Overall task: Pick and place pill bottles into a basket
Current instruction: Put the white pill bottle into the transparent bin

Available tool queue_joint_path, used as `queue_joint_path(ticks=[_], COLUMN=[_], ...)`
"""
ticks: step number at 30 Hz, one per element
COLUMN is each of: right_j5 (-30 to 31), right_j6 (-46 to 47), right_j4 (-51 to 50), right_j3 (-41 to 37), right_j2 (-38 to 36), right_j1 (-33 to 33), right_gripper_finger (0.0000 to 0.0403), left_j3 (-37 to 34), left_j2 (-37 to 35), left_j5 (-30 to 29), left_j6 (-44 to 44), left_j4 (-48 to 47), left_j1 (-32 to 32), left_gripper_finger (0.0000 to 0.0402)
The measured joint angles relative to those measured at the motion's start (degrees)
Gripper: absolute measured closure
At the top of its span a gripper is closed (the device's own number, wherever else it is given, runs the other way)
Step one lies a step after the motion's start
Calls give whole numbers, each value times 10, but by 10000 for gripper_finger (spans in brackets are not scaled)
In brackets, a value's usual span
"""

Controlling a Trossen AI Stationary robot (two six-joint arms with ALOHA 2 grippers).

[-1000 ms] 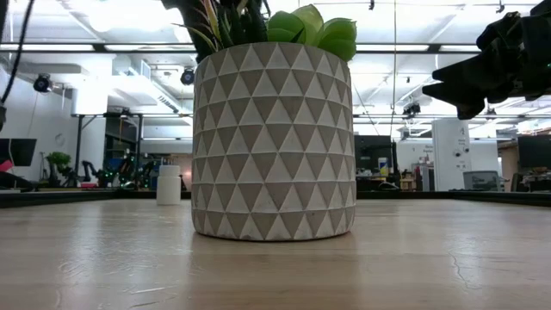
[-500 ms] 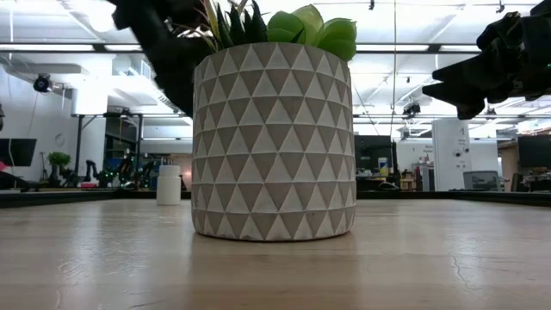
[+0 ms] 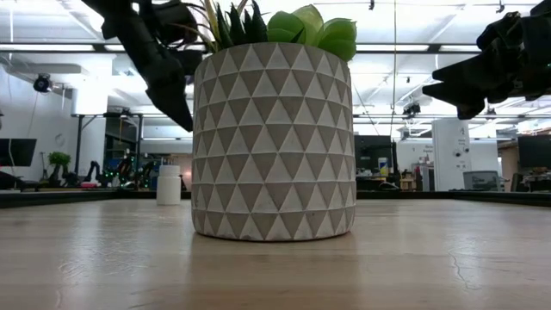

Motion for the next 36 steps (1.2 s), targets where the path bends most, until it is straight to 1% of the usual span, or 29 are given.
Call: queue_joint_path(ticks=[2, 6, 8, 15, 23, 30, 36], right_j5=[0, 0, 0, 0, 0, 0, 0], right_j6=[0, 0, 0, 0, 0, 0, 0], right_j4=[0, 0, 0, 0, 0, 0, 0], right_j3=[0, 0, 0, 0, 0, 0, 0], right_j2=[0, 0, 0, 0, 0, 0, 0], right_j1=[0, 0, 0, 0, 0, 0, 0], right_gripper_finger=[193, 193, 193, 193, 193, 193, 193], left_j3=[-9, -37, -51, -100, -165, -183, -216], left_j2=[-7, -28, -39, -60, -60, -60, -60], left_j5=[17, 77, 89, 91, 91, 83, 72], left_j6=[5, 5, 8, 16, -25, -38, -45], left_j4=[11, 53, 66, 107, 171, 189, 203], left_j1=[24, 68, 78, 85, 89, 92, 92], left_gripper_finger=[175, 175, 175, 175, 175, 175, 175])
